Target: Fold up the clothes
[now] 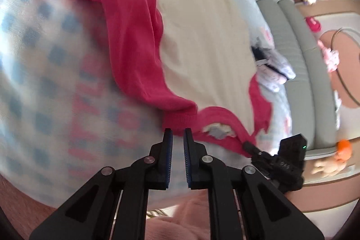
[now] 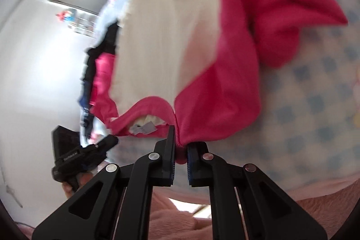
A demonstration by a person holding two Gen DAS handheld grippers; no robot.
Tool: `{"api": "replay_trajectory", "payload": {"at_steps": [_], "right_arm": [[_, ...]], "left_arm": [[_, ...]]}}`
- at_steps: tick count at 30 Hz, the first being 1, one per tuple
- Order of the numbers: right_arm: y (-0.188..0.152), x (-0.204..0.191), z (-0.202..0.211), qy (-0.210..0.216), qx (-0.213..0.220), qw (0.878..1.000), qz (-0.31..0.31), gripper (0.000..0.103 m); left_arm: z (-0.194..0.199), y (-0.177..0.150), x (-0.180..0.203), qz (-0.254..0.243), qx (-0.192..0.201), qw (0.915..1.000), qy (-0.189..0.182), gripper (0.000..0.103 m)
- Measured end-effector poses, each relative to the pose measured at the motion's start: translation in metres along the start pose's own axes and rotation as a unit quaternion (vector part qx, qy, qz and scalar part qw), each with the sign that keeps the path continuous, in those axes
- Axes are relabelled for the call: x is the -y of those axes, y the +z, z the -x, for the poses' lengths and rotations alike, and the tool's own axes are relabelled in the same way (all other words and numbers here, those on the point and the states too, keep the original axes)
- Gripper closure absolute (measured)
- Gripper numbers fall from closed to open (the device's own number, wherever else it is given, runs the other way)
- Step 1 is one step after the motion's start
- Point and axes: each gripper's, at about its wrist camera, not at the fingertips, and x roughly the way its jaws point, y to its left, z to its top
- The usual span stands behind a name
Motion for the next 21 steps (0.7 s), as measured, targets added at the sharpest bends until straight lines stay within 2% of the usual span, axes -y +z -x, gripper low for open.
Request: {"api": "replay_trajectory", "payload": {"at_steps": [3,6,9,11,12,13,14,15,16,18,21], "right_arm": [[-0.003,-0.004,-0.006,-0.03,-0.002,0.999,0.013,0.093],[-0.004,-0.008,-0.004,-0.032,0.008,0.999,0.021,0.09],[-0.001,-0.005,-0.004,-0.04,0.012,0.999,0.019,0.083],[0.0,-0.009,-0.005,-0.051,0.005,0.998,0.03,0.078],[-0.001,-0.013,-0.005,-0.055,0.002,0.998,0.04,0.078],[-0.003,-0.019,-0.005,-0.06,0.002,0.997,0.055,0.078],[-0.004,-0.023,-0.006,-0.064,0.003,0.996,0.065,0.078],[-0.006,-0.025,-0.006,-0.068,0.007,0.995,0.069,0.078],[-0.006,-0.026,-0.006,-0.073,0.009,0.995,0.071,0.078],[-0.008,-0.028,-0.002,-0.079,0.015,0.994,0.077,0.089],[-0.013,-0.04,0.013,-0.079,0.036,0.99,0.11,0.092]], "left_arm": [[-0.006,-0.003,0.011,-0.055,0.016,0.9979,0.031,0.054],[-0.014,0.0,0.019,-0.1,0.021,0.9929,0.062,0.052],[-0.028,0.005,0.03,-0.148,0.019,0.9827,0.11,0.052],[-0.034,0.007,0.038,-0.168,0.017,0.9765,0.134,0.056],[-0.036,0.007,0.042,-0.173,0.017,0.9746,0.141,0.063],[-0.038,0.007,0.046,-0.179,0.017,0.9725,0.148,0.076],[-0.04,0.008,0.05,-0.184,0.017,0.9704,0.156,0.081],[-0.038,0.008,0.049,-0.171,0.018,0.9737,0.15,0.09],[-0.034,0.008,0.047,-0.153,0.022,0.9785,0.136,0.092],[-0.019,0.004,0.046,-0.135,0.03,0.9835,0.116,0.094],[0.004,-0.001,0.045,-0.115,0.034,0.9891,0.086,0.094]]}}
